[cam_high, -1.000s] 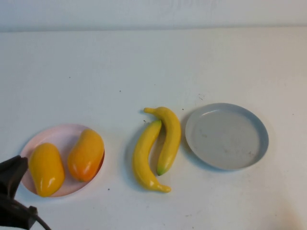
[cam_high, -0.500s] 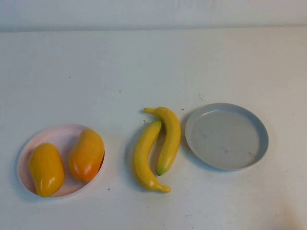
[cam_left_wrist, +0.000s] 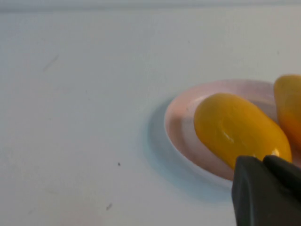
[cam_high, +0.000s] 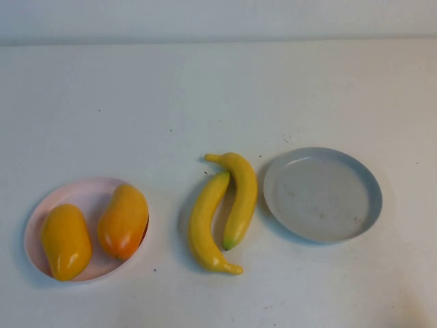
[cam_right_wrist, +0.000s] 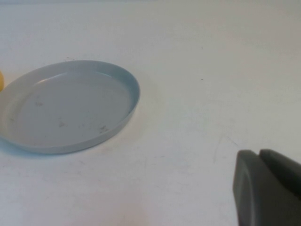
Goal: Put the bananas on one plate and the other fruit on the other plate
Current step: Put another type of fruit in the right plate
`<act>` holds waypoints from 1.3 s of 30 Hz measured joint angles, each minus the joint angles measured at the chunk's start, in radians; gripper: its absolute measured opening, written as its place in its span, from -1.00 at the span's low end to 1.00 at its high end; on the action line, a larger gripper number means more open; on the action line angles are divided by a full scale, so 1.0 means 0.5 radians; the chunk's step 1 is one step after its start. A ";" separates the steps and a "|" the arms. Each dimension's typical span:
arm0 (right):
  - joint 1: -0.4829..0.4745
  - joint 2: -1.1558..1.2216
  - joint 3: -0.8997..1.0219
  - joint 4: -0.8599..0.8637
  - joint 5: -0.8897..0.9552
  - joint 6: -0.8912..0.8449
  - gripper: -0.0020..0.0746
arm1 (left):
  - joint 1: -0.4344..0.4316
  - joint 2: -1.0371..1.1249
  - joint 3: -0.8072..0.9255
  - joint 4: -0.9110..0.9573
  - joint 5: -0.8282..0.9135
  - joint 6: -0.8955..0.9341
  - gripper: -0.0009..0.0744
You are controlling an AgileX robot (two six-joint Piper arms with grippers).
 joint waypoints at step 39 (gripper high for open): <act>0.000 0.000 0.000 0.494 -0.525 0.009 -0.99 | -0.070 0.000 0.000 0.009 0.160 0.019 -0.97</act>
